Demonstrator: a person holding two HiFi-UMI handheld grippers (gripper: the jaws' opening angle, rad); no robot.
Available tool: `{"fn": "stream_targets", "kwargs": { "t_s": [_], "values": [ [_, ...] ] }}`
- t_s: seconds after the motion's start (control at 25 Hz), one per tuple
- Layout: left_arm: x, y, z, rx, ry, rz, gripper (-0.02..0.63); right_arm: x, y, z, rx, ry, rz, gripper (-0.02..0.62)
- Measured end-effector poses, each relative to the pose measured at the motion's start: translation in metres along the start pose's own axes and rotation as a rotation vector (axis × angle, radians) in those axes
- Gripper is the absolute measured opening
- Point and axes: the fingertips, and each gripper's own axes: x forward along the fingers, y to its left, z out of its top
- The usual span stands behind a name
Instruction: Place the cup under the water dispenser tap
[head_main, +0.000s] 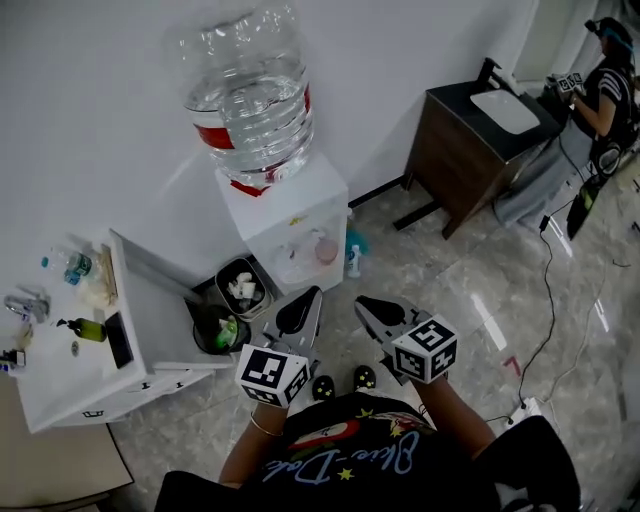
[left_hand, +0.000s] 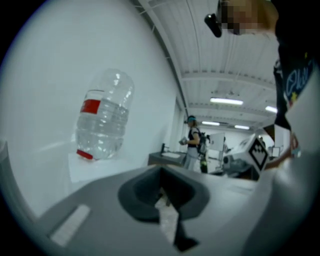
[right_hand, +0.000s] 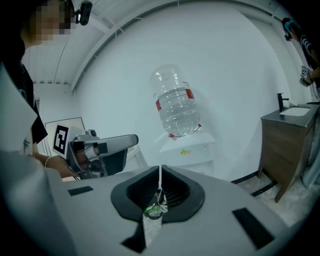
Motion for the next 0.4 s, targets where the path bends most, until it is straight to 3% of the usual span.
{"fn": "stream_targets", "kwargs": {
  "t_s": [0.2, 0.4],
  "values": [
    [0.000, 0.000, 0.005, -0.014, -0.006, 0.001, -0.002, -0.004, -0.003, 0.029, -0.039, -0.067, -0.010, 0.026],
    [0.004, 0.005, 0.003, 0.013, 0.024, 0.016, -0.002, -0.001, 0.005, 0.033, -0.004, -0.093, 0.037, 0.026]
  ]
}}
